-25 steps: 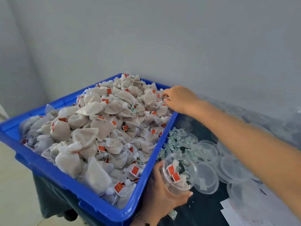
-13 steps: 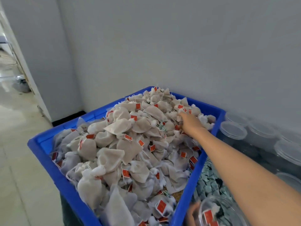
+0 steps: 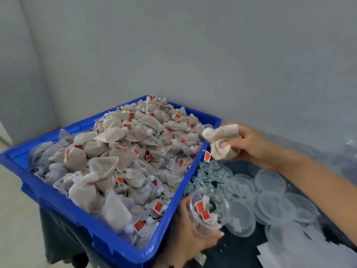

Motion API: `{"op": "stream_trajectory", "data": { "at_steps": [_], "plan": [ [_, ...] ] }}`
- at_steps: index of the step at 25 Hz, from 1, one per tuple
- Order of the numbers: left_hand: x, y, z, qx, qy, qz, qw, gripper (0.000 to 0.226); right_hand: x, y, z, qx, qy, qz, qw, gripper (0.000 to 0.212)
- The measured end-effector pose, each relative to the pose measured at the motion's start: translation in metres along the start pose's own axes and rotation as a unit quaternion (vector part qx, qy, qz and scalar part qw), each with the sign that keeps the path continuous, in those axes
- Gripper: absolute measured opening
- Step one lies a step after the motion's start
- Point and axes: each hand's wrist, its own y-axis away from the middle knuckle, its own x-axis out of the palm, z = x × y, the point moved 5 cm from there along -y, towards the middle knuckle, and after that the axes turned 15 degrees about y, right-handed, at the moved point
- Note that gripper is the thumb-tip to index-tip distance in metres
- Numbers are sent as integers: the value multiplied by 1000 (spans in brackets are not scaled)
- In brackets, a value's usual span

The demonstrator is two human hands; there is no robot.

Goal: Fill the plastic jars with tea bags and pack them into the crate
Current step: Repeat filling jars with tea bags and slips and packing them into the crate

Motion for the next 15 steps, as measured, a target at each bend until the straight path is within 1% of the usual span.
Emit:
{"op": "stream_trajectory", "data": {
  "at_steps": [2,3,4,5,6,8,10,12,15],
  "plan": [
    [-1,-1,2,11,-4,-19,1000,99,14,38,1,36,28,131,990,37],
    [-2,1,-3,13,-7,-31,999,98,23,51,0,55,53,187,979,35],
    [-3,1,-5,19,-17,-40,999,98,32,61,-4,73,82,227,968,34],
    [-4,2,-5,22,-28,-48,998,98,41,67,-8,89,110,250,958,33],
    [-4,2,-6,27,-36,-50,998,96,49,70,-12,109,128,260,951,34],
    [-6,3,-10,21,-41,-54,997,94,59,69,-21,158,151,250,943,35],
    [-6,4,-13,15,-54,-63,996,94,57,63,-23,184,184,229,938,44],
    [-6,4,-14,3,-57,-62,996,99,50,58,-16,178,199,210,940,44],
    [-6,5,-14,-6,-59,-49,997,104,45,50,-4,140,209,167,953,27]
  ]
}}
